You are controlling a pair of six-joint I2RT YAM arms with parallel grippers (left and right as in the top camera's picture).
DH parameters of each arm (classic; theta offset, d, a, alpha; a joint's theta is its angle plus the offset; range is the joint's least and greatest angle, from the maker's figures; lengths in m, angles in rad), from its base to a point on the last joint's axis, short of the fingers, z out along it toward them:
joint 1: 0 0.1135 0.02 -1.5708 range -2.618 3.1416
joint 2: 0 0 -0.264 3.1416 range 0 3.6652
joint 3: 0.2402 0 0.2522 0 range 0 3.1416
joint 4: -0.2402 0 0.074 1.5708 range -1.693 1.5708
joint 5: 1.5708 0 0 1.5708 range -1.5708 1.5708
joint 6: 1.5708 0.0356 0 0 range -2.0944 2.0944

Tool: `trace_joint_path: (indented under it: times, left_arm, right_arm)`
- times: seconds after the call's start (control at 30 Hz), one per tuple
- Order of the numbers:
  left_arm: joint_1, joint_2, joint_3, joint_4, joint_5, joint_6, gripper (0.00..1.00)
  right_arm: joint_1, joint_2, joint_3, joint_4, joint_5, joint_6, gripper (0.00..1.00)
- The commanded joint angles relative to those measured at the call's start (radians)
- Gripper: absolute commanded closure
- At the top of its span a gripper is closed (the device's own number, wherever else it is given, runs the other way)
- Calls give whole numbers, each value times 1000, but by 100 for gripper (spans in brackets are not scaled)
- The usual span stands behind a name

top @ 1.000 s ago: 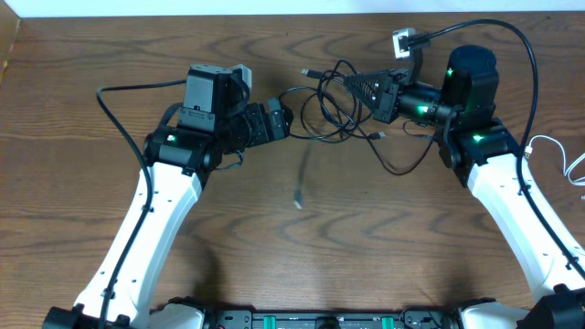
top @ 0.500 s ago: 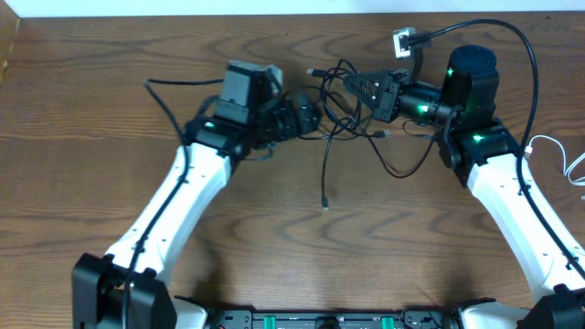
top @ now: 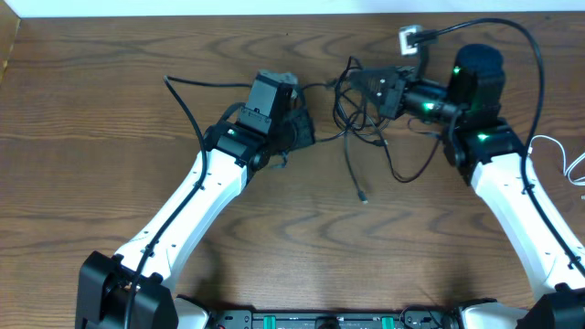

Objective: Untangle cables
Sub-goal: 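Stretch the black cable between grippers, left pulling left, right pulling right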

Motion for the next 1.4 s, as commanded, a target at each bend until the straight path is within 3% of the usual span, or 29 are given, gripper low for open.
trace_joint_path:
  times: [0.0,0.1,0.2,0.43,0.63,0.8,0.97,1.1,1.23,1.37]
  left_arm:
    - [0,11,-11,-116,-337,6,92]
    - [10,11,-10,-257,-599,-16,92]
    - [59,6,-10,-377,-798,-120,92]
    - [188,-17,-10,-385,-802,-224,92]
    - [288,-19,-10,-384,-772,-352,93]
    - [369,-19,-10,-380,-737,-361,92]
    - [437,-19,-10,-380,-642,-360,92]
    - [463,-19,-10,-333,-523,-233,92]
    - [463,-39,-3,-230,-428,11,92]
    - [463,-115,44,-200,-427,79,92]
  right_arm:
    - [-63,-20,7,6,-12,15,98]
    - [-116,-20,7,-26,21,10,99]
    - [-166,-20,7,-198,247,-34,99]
    - [-175,-20,7,-483,714,-80,98]
    - [-175,-20,7,-596,985,-79,98]
    - [-175,-20,6,-629,1115,-76,99]
    - [-175,-19,6,-628,1070,-76,99]
    - [-175,-19,6,-628,1059,-76,98]
    - [-175,-7,6,-629,1063,-77,98]
    - [-175,32,5,-636,1062,-76,98]
